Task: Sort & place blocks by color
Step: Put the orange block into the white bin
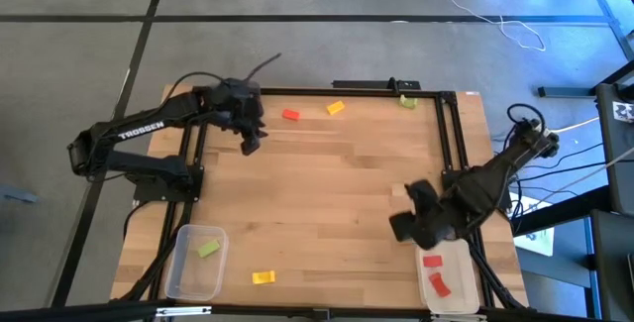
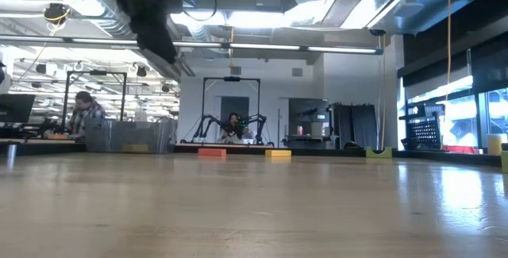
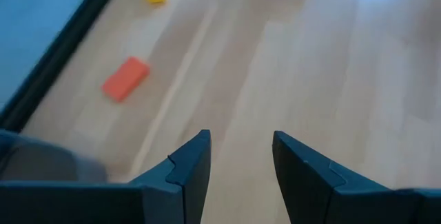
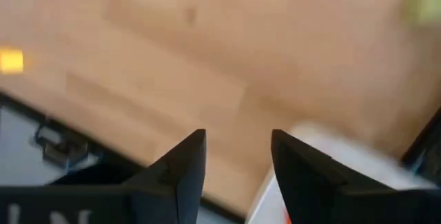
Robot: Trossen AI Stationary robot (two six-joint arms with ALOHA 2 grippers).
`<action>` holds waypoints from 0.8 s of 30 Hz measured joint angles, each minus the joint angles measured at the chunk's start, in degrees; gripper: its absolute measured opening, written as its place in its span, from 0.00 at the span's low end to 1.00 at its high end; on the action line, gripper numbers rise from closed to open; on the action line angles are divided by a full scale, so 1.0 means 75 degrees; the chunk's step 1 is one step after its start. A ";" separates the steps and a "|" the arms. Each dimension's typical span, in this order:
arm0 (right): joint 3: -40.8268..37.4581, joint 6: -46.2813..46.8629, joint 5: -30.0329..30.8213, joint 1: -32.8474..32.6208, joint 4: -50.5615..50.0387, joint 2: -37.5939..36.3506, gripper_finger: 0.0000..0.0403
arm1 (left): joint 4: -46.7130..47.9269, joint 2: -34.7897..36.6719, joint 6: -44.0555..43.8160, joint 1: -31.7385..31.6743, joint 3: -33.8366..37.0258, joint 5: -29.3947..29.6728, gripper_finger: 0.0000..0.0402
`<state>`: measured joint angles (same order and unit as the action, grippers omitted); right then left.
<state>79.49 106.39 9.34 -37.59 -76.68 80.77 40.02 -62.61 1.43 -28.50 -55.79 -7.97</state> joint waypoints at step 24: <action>0.0556 -0.4850 0.5757 0.5307 0.0297 0.0003 0.41 | 0.3329 -0.5539 0.1137 -0.1359 -0.5120 0.0191 0.37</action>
<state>83.66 70.02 52.52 2.21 -74.44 80.79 64.98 -104.15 9.96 -38.69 -94.19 -6.54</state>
